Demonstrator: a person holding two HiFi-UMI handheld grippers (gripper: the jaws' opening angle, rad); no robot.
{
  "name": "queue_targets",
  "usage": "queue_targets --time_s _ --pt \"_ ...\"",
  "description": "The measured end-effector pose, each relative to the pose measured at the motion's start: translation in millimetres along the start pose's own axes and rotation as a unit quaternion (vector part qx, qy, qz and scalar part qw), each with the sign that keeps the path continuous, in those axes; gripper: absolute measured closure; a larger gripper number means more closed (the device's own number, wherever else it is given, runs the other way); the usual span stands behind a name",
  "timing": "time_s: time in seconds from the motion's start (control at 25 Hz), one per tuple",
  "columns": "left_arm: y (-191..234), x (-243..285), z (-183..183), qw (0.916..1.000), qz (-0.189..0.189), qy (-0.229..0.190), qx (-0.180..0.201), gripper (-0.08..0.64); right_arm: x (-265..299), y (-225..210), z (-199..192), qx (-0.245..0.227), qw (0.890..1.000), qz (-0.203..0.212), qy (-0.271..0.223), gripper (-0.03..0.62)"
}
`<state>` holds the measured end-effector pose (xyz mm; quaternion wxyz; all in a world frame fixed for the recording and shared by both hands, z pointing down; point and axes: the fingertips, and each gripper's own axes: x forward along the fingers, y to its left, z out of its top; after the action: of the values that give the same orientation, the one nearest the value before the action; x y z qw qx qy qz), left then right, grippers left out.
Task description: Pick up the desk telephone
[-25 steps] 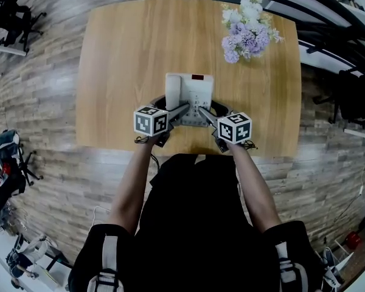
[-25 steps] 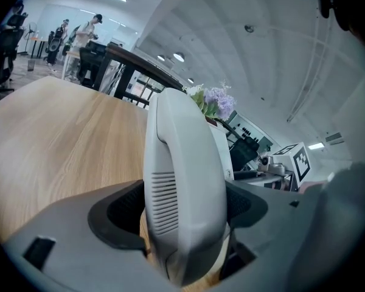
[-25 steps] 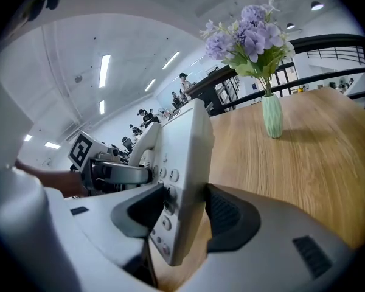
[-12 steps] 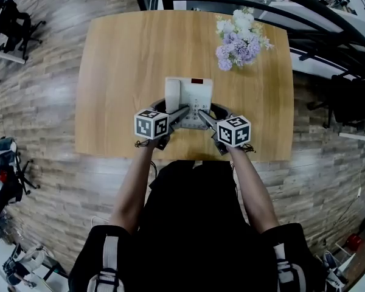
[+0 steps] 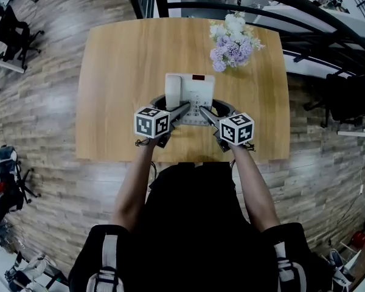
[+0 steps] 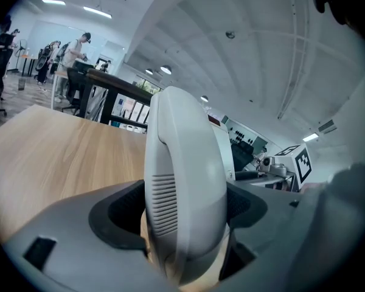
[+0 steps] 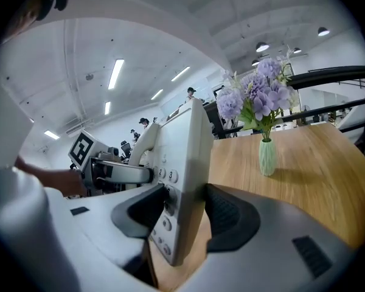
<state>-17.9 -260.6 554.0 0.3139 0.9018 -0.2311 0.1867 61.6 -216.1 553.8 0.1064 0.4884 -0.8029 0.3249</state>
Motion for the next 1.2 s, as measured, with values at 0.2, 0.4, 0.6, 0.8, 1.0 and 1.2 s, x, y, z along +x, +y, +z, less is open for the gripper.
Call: queue_targets --time_s 0.2,0.4,0.6,0.8,1.0,1.2 --pt "-4.7 -5.0 21.8 0.9995 0.007 -0.010 0.029 0.172 -2.8 2.3 17.5 -0.008 1.000 0.004 -0.017 0.368" --pt "-13.0 -14.5 43.2 0.9977 0.012 -0.027 0.061 0.172 -8.9 8.9 36.8 -0.026 0.999 0.006 -0.039 0.368" --pt "-22.3 -24.8 65.8 0.9955 0.013 -0.055 0.076 0.172 -17.9 17.0 60.0 -0.051 0.997 0.004 -0.061 0.368" --pt "-30.0 -30.5 81.0 0.9938 0.014 -0.069 0.085 0.173 -25.1 20.6 75.2 -0.064 0.995 0.004 -0.075 0.368" --pt "-35.9 -34.7 89.2 0.9924 0.012 -0.078 0.095 0.172 -30.4 23.5 83.6 -0.075 0.993 0.005 -0.086 0.368" --pt "-39.6 -38.6 90.5 0.9920 0.013 -0.082 0.096 0.172 -34.1 26.8 86.0 -0.083 0.993 0.008 -0.086 0.368"
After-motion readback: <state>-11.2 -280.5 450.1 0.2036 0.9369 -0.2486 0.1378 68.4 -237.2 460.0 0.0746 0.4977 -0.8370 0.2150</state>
